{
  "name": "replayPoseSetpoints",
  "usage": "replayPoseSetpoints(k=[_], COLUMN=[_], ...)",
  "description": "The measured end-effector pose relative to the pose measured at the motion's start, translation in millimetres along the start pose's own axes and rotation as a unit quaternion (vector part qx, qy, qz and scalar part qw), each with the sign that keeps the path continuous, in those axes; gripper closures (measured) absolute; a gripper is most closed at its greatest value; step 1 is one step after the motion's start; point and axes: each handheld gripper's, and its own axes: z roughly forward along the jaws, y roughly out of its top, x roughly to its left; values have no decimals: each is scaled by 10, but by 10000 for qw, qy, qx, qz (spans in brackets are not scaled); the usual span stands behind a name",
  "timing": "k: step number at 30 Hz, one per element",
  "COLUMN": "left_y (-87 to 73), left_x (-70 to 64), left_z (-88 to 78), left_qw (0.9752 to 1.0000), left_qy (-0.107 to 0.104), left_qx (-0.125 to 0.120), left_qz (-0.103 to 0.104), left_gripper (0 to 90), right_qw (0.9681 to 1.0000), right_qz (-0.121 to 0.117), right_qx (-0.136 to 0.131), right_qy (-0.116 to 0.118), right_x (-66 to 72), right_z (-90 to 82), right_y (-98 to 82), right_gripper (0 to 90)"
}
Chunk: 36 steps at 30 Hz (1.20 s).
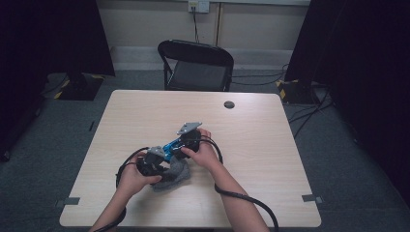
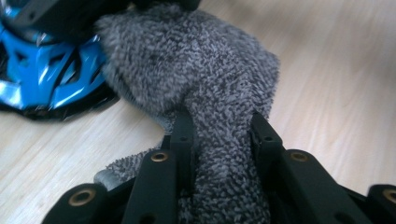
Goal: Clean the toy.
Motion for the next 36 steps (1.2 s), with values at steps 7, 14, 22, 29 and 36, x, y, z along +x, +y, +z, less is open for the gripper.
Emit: replayPoseSetpoints(k=[7, 14, 22, 29, 36], left_y=[-47, -155, -229, -278, -353], left_x=[57, 229, 391, 521, 708], left_z=[-173, -409, -551, -657, -675], left_qw=[10000, 9985, 9966, 9919, 9826], left_qy=[43, 343, 470, 648, 1235], left_qx=[-80, -345, -546, -826, -882], left_qz=[-36, -240, -405, -713, -1067], left_gripper=[686, 678, 680, 678, 679], right_qw=[10000, 10000, 10000, 10000, 10000], right_qz=[0, 7, 0, -9, -10], right_qx=[-3, -14, -9, 29, 24], right_qy=[4, 5, 8, 12, 10], right_x=[-1, -1, -2, -3, -3], right_z=[-1, 0, -1, 1, 0], right_y=[-1, -3, -3, 8, 7], right_gripper=[95, 95, 95, 95, 95])
